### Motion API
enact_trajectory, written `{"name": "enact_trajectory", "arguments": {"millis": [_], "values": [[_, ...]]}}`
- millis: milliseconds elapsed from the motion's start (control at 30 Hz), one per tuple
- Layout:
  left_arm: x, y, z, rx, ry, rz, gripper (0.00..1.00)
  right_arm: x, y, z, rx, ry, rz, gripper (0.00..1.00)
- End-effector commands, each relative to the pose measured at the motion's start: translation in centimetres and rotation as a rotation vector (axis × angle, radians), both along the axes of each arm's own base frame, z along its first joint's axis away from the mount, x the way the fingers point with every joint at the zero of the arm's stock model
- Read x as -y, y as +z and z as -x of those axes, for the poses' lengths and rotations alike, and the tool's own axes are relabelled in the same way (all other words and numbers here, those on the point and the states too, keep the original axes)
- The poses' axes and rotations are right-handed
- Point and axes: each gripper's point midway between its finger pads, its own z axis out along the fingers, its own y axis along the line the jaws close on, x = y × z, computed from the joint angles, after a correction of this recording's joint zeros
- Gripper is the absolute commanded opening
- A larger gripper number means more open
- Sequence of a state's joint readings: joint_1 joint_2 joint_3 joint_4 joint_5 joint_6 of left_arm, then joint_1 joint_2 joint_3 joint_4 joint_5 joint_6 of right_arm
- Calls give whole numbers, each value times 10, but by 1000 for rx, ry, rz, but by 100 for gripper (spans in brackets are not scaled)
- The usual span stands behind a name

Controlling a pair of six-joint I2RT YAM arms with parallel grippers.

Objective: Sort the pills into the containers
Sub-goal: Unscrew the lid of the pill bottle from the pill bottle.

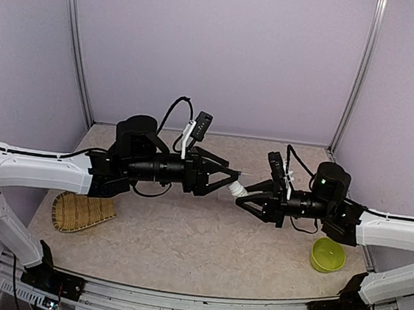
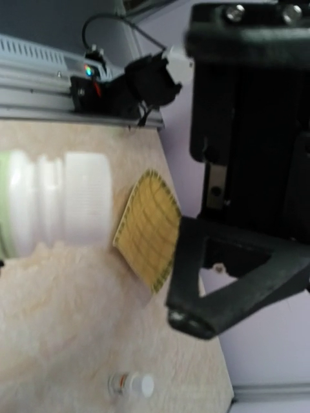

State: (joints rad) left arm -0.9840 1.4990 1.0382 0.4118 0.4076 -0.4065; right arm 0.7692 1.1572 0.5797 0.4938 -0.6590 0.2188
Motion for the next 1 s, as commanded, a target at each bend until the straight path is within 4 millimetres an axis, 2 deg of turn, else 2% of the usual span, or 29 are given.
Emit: {"name": "enact_trajectory", "arguments": {"millis": [0,167,400,967], "values": [[8,7,16,56,-81,31,78,-6,22,5,-6,66,-64,3],[10,3,19,71,-104,19,74,-9,25,7,-18,87,-82,4],[11,3,24,82,-126,21,63,-10,27,5,-27,88,-84,4],[11,-5,29,76,-138,10,44,-5,22,-10,-35,1,-66,3]]}}
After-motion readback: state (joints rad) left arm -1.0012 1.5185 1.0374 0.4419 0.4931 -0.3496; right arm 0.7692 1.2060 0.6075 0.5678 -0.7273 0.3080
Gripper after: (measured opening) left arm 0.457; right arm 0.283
